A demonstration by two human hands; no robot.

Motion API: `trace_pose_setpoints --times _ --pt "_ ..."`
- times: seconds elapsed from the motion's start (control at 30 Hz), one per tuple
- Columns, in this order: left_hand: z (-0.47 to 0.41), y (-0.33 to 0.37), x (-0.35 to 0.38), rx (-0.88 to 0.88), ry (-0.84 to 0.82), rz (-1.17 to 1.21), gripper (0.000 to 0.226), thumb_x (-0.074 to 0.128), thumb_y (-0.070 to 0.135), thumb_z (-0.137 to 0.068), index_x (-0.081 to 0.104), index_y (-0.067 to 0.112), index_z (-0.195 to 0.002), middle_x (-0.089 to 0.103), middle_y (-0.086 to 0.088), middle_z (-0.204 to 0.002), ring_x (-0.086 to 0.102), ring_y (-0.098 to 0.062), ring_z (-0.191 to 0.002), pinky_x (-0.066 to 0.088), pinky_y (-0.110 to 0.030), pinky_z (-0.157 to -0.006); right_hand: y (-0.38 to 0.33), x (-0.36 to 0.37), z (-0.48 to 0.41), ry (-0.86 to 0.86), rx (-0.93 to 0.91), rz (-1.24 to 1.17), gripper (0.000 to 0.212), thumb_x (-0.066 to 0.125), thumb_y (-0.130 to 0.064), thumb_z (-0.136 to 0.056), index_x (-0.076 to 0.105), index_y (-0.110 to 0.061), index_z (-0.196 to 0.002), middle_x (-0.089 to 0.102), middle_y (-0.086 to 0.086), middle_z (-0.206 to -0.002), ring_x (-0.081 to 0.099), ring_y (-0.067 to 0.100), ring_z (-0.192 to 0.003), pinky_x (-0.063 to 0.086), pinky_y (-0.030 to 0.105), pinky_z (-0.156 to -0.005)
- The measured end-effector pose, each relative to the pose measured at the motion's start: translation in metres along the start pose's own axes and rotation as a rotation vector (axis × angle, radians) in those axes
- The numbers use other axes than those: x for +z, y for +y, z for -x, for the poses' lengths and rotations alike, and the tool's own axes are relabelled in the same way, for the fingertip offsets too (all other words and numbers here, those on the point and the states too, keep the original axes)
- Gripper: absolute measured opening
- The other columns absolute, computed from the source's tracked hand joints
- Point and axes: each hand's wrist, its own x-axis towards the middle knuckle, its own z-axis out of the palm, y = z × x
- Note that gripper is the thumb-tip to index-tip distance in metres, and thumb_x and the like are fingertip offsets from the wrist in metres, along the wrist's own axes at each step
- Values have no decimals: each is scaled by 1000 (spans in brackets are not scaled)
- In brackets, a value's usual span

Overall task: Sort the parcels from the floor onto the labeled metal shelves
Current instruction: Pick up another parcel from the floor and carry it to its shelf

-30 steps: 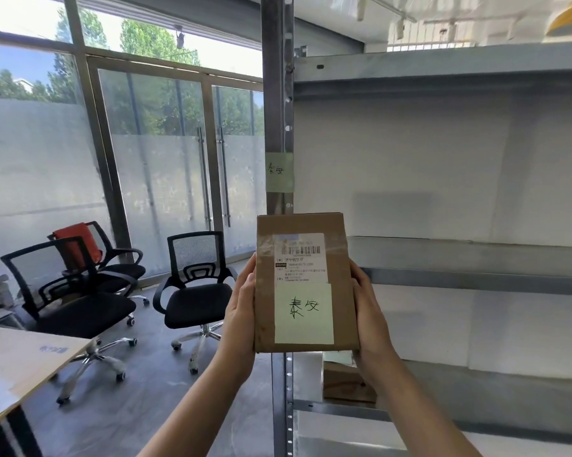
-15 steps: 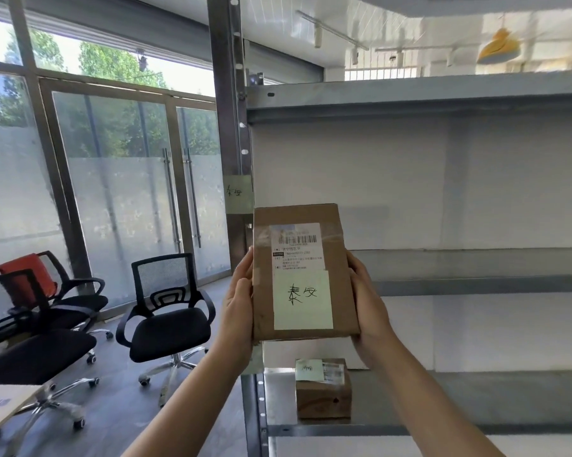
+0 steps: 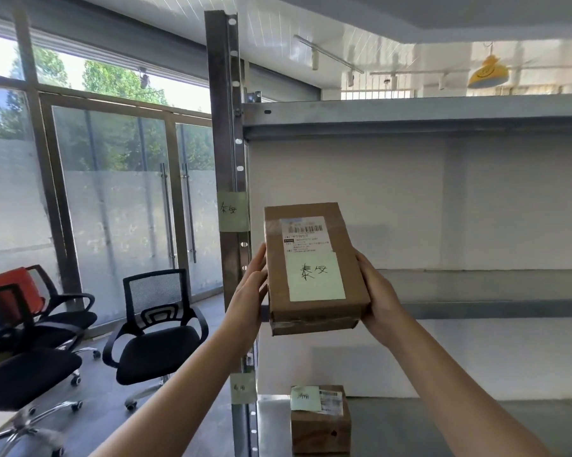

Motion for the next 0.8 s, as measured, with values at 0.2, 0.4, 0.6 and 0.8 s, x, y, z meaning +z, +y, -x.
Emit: trace_pose_setpoints --times 0.2,0.4,0.6,0.8 --pt "-34 -6 -9 -93 1 30 39 58 45 -97 52 57 -134 54 5 -146 45 -31 -139 37 -65 -110 1 -7 -35 0 33 21 31 50 -34 -101 68 -28 -125 77 -3 -113 69 18 -111 53 38 -93" --pt "-55 -11 10 -234 104 97 19 62 52 -92 60 51 -111 67 -4 -127 62 -35 -120 51 -65 -95 11 -10 -63 90 89 32 30 51 -39 -99 73 -29 -117 77 0 -113 64 24 -117 52 39 -96" --pt "-69 -25 16 -307 152 -90 22 45 53 -100 52 45 -119 60 -5 -128 58 -34 -121 57 -51 -89 12 -14 -74 110 120 132 36 44 -28 -102 76 -27 -86 79 -5 -88 67 21 -99 50 38 -92" --pt "-75 -36 9 -381 191 -103 37 45 62 -96 62 33 -113 70 -11 -114 67 -34 -103 56 -57 -91 29 -27 -91 128 155 172 33 39 -32 -104 70 -23 -104 70 -4 -100 60 12 -95 45 26 -77"
